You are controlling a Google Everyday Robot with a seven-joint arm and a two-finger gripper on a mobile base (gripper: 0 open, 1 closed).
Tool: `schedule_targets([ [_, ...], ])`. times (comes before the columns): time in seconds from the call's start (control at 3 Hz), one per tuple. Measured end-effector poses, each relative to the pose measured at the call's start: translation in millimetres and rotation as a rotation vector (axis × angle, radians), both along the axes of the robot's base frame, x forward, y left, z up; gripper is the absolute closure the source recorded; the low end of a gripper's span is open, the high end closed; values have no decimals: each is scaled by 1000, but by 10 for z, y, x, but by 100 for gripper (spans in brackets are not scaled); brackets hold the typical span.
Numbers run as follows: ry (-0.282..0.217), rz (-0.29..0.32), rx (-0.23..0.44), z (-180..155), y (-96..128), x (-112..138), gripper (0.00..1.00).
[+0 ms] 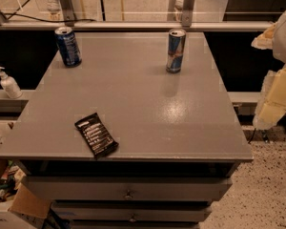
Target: Move redbull can near pepsi can
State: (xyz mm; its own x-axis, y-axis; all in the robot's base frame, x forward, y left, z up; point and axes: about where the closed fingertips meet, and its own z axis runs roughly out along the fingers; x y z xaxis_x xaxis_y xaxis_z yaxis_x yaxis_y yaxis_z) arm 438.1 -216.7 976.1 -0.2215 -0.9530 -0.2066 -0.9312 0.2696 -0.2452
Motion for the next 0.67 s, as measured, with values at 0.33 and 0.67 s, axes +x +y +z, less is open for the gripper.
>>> schedule_targets([
  [0.33, 0, 0, 0, 0, 0, 0, 0],
  [0.67, -11, 4, 21, -57, 17, 58, 0],
])
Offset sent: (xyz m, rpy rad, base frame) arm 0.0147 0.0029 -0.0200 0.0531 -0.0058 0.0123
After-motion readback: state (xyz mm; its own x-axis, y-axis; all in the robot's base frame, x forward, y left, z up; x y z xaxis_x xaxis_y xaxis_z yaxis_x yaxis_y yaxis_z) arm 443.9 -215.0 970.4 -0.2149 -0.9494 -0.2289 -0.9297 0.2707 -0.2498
